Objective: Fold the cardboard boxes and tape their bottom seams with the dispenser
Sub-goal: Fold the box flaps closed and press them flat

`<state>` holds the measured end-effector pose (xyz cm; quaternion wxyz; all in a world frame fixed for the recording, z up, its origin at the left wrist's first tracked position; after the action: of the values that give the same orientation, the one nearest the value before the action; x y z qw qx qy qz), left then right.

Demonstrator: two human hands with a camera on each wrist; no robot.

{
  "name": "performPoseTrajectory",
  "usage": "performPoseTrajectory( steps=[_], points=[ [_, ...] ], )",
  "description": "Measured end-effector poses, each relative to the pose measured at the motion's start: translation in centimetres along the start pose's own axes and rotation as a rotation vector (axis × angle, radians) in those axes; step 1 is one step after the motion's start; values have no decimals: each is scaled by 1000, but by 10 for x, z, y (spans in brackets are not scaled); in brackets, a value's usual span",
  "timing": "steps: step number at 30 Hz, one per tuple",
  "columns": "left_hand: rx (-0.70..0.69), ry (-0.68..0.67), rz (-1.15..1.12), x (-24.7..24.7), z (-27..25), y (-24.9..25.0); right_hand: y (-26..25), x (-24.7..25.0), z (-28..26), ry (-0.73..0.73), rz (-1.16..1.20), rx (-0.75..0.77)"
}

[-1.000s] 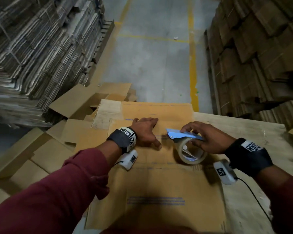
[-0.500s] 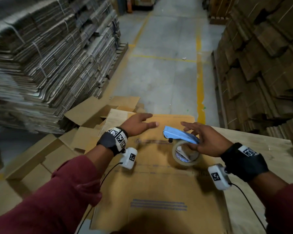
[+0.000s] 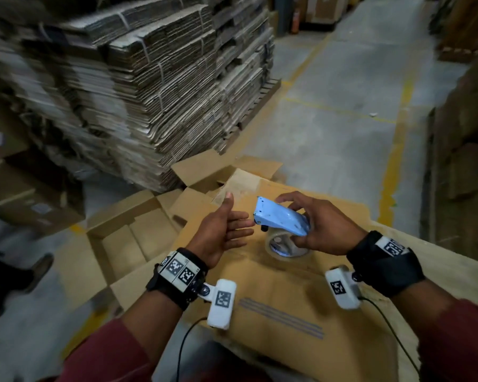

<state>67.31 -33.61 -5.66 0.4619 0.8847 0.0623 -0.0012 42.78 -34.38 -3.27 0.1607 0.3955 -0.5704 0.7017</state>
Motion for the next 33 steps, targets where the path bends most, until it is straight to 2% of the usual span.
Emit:
performPoseTrajectory(
  steps=[2,6,7,10,15,19,24,26,30,33],
  points=[
    [7,7,-29,8,-5,1,-9,-12,6,-28,-75,23],
    [-39,-68,26,15,-14,3,-26,-37,13,-77,-580,52],
    [-53,-71,40,18,-14,1,-31,-43,15,-77,-636,58],
    [-18,-97,-15,39,-6,-2,-36,-55,20,-84,-583,50],
    [230,-121,-271,77,17,-11,-42,-72,27,-26,-182,-9],
    [282,-51,-280,84,35,-17,-54,-88,42,-41,-155,-31],
    [153,26,-156,88,56,-10,-71,-104,63,-179,-441,-158],
    [81,94,-92,93,63,-4,-77,-103,66,-174,-477,-199],
    [38,173,-47,99,73,1,-88,-86,62,-149,-522,-124],
    [68,139,-71,100,74,-4,-85,-75,49,-140,-506,-85]
  ],
)
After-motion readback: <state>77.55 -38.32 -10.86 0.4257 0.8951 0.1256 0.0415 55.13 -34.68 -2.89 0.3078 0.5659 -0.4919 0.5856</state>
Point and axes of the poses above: each hand's wrist, its own z-axis towards the middle knuckle, its own x-axis out of the back of the hand, y = z × x, the point moved 2 cm from there along z, towards the middle knuckle, and after that the axes turned 7 degrees about y, right-handed, at the moved point
